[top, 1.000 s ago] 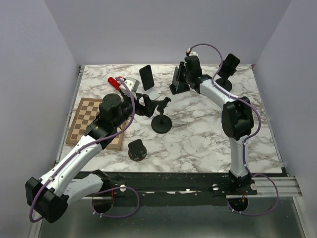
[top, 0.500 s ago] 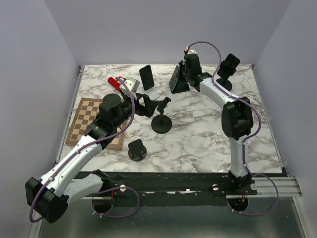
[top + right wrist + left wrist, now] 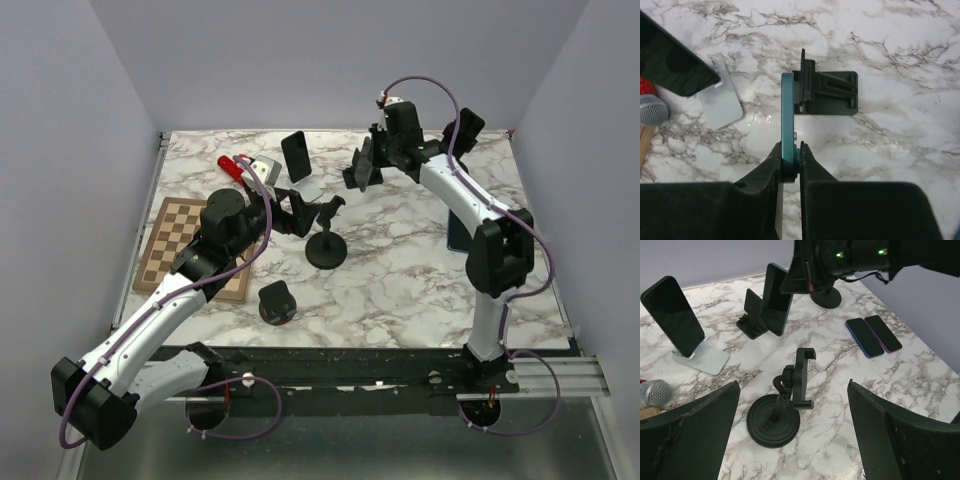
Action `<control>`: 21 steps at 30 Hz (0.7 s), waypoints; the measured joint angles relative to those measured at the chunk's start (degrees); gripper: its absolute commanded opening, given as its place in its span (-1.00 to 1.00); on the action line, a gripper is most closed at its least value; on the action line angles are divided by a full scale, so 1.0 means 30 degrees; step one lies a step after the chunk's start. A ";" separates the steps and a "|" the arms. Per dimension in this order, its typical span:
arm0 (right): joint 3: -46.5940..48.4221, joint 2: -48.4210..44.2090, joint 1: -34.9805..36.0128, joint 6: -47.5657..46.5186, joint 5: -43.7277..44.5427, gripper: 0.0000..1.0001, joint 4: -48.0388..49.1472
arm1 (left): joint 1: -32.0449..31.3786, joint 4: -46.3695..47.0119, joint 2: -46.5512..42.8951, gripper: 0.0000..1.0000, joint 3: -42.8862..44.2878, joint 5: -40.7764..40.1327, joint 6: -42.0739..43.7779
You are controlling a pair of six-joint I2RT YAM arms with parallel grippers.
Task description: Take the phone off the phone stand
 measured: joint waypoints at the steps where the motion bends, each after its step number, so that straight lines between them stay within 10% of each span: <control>1: -0.0481 -0.0758 0.0000 -0.0313 0.0015 -0.99 -0.0321 | 0.0000 0.0000 0.0000 0.92 0.0000 0.0022 -0.0029; 21: -0.6703 -0.7468 -0.2652 -0.3949 -0.1341 -0.99 -0.7271 | -0.0466 0.0000 -0.0488 0.91 0.0000 0.0379 -0.0561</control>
